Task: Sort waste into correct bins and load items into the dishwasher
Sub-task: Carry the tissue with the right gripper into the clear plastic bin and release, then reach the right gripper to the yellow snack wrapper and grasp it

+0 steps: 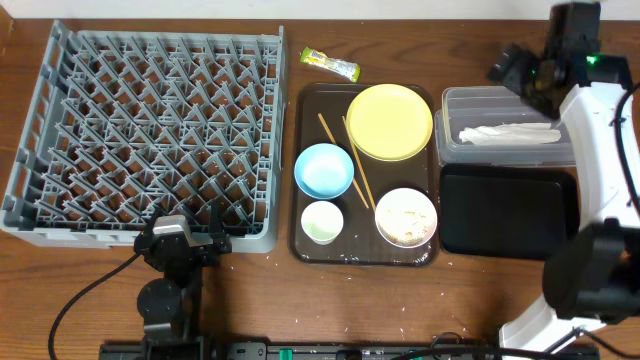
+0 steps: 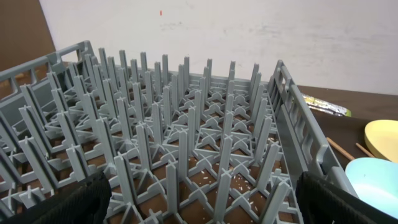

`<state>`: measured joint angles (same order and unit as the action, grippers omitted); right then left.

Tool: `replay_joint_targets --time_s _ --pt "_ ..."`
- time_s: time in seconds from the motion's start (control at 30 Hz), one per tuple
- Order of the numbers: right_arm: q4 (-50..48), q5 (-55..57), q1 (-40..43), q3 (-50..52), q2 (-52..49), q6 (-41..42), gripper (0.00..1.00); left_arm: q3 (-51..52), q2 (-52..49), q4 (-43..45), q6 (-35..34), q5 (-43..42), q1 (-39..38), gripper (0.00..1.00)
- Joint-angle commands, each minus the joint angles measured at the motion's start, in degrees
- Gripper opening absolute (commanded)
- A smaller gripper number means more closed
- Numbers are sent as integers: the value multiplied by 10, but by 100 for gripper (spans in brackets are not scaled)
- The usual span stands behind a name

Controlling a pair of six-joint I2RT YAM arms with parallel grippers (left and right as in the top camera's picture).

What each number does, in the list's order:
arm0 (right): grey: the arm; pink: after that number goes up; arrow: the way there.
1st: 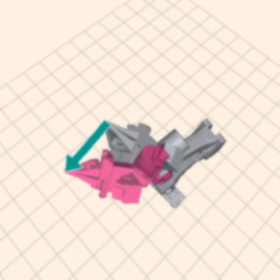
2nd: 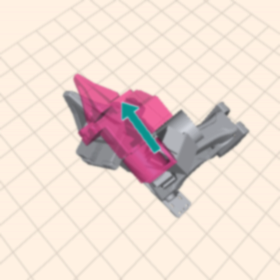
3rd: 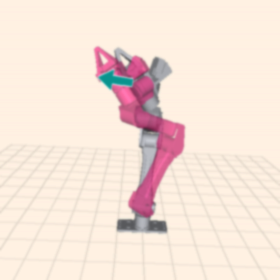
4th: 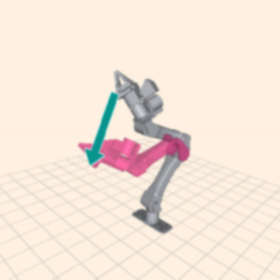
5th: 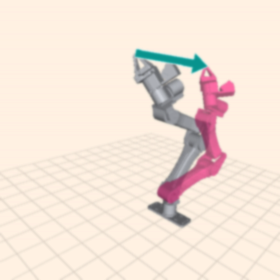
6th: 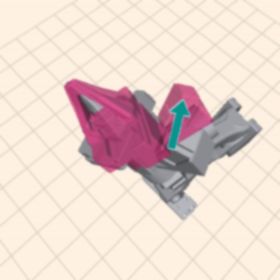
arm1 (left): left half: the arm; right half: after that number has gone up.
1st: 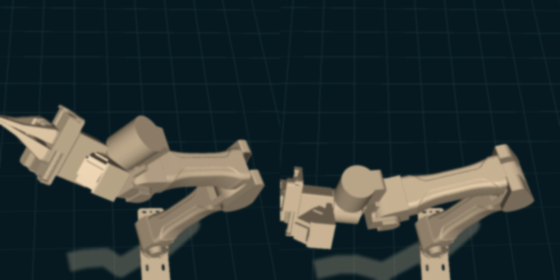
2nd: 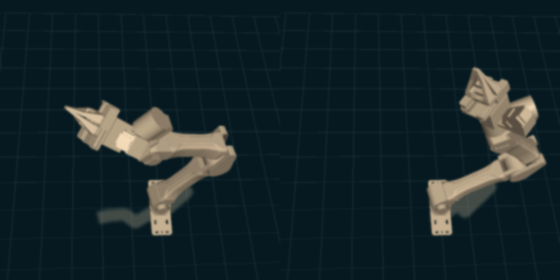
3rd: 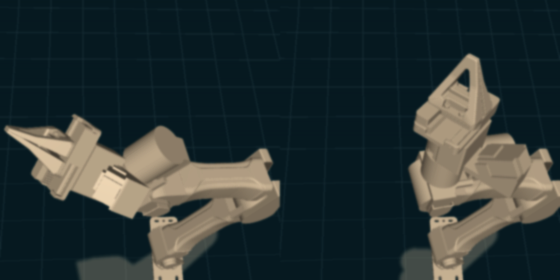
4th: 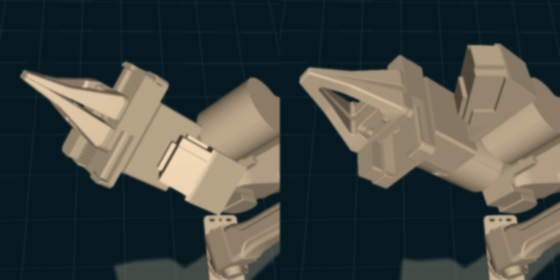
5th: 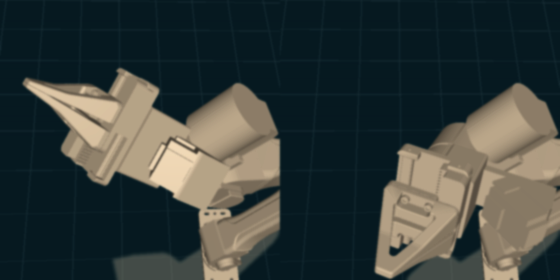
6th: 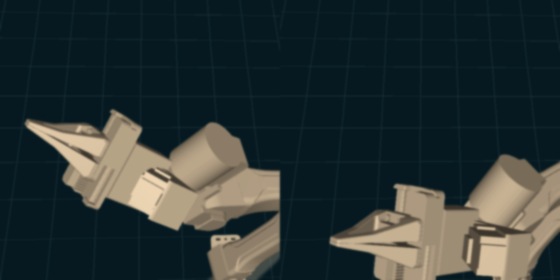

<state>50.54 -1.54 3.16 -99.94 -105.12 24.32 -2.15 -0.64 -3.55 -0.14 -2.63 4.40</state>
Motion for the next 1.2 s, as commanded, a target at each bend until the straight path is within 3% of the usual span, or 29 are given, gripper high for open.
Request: replay_joint_targets --time_s 0.0,0.27,0.57,0.73,1.17 --pt "1 -61 -63 -55 39 -203 99 17 3 -7 3 3 2 95" --pt "1 17 -193 -189 -41 -255 99 17 3 -7 3 3 2 95" --pt "-14 15 -238 -365 -271 -369 99 17 3 -7 3 3 2 95" --pt "-64 8 -238 -376 -355 -397 98 17 3 -7 3 3 2 95" --pt "-149 -61 -239 -376 -471 -376 94 17 3 -7 3 3 2 95"
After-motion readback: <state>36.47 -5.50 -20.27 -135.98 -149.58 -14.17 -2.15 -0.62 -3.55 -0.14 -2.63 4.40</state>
